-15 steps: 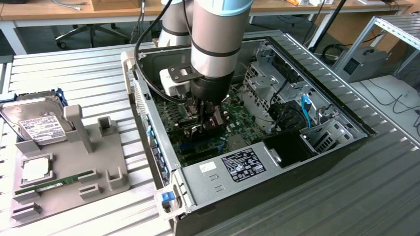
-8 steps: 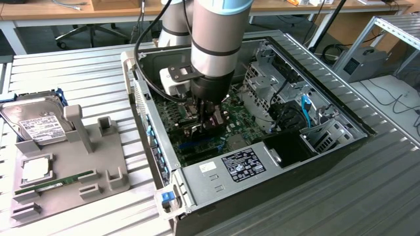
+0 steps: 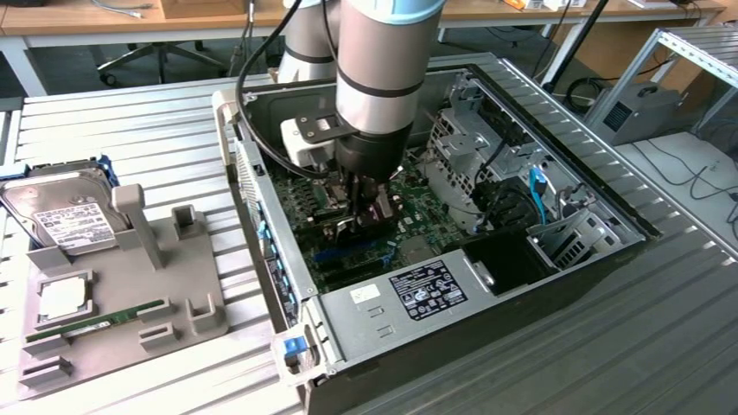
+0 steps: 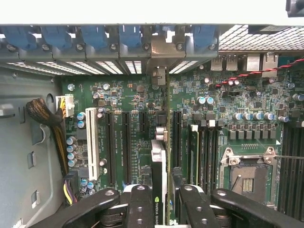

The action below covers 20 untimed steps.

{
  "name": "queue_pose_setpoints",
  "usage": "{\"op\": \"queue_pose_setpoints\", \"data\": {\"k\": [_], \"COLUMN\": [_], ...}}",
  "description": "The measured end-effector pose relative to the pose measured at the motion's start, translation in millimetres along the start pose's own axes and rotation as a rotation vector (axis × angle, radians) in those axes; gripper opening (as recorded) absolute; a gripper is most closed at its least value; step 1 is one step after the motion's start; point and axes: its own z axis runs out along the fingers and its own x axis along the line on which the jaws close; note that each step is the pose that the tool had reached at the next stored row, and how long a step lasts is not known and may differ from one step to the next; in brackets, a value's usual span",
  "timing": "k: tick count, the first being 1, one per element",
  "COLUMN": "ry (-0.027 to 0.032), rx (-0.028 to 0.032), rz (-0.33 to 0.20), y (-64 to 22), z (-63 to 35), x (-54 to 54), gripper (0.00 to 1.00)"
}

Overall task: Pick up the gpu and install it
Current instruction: 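Insert the gpu into the slot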

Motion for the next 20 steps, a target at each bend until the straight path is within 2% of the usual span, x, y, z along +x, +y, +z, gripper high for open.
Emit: {"op": "queue_pose_setpoints", "data": {"k": [1,2,3,4,6,20], "ry": [0.0001,0.0005,0.0007,0.001,0.0008,0.0004], "rx": [-0.0146,-0.0413,-0.061,-0.0748,-0.0747,-0.0745], "rz": [0.0,0.001,0.002,0.002,0.002,0.004], "y": [-1.0,-1.8,-2.5,-2.7,-2.5,-2.6], "z": [0.1,0.2,0.2,0.1,3.2,0.9], "x": [0.0,0.0,0.0,0.0,0.1,0.0], "gripper": [0.26,0.26,0.26,0.26,0.26,0.26]}}
